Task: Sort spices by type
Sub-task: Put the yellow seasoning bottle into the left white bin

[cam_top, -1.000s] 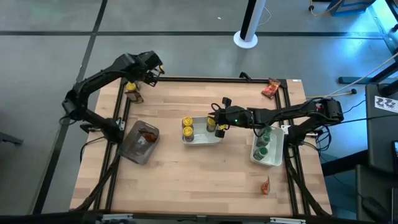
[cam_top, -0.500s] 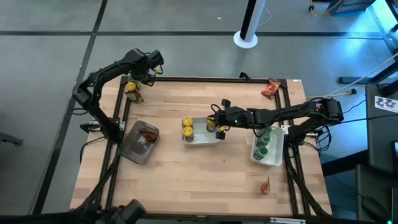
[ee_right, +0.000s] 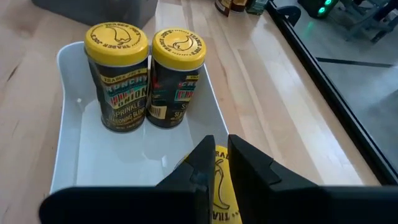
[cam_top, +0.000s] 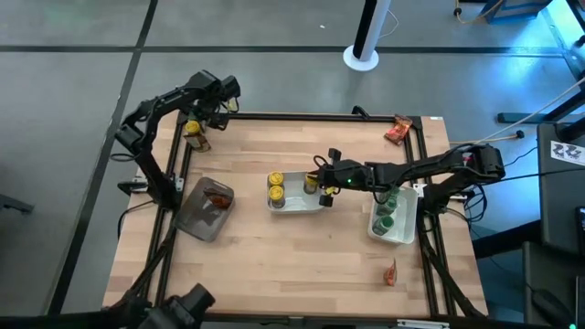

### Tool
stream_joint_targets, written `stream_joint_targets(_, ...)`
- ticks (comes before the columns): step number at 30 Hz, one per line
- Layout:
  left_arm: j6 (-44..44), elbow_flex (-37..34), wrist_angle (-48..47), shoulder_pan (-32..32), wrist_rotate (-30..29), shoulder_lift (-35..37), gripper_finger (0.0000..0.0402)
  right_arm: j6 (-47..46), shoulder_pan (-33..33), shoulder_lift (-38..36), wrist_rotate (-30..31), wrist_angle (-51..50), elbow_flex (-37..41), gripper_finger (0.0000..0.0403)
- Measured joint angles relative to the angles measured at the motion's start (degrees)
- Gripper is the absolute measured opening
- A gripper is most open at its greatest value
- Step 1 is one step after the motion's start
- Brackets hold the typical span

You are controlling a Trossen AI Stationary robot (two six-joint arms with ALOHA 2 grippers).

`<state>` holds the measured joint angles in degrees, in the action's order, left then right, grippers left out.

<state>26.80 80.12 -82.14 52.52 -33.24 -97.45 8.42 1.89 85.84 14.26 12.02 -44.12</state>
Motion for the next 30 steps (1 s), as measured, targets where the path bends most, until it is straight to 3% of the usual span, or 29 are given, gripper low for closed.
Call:
stream_joint_targets(11,1.0,0.0,-0.6,2.7,0.1,-0.3,0.0296,-0.6,0.0,0.0,-1.9,0.0,0.1,0.0046)
stream_joint_targets(16,0.3,-0.7,0.3,2.7,3.2,-0.3,0.0296,-0.6,0.0,0.0,-3.0,0.2,0.1,0.0046)
stream_joint_targets(30,0.6,-5.0,2.3,1.8,-0.8,-0.3,0.0296,-0.6,0.0,0.0,-4.9,0.4,0.1,0.0046)
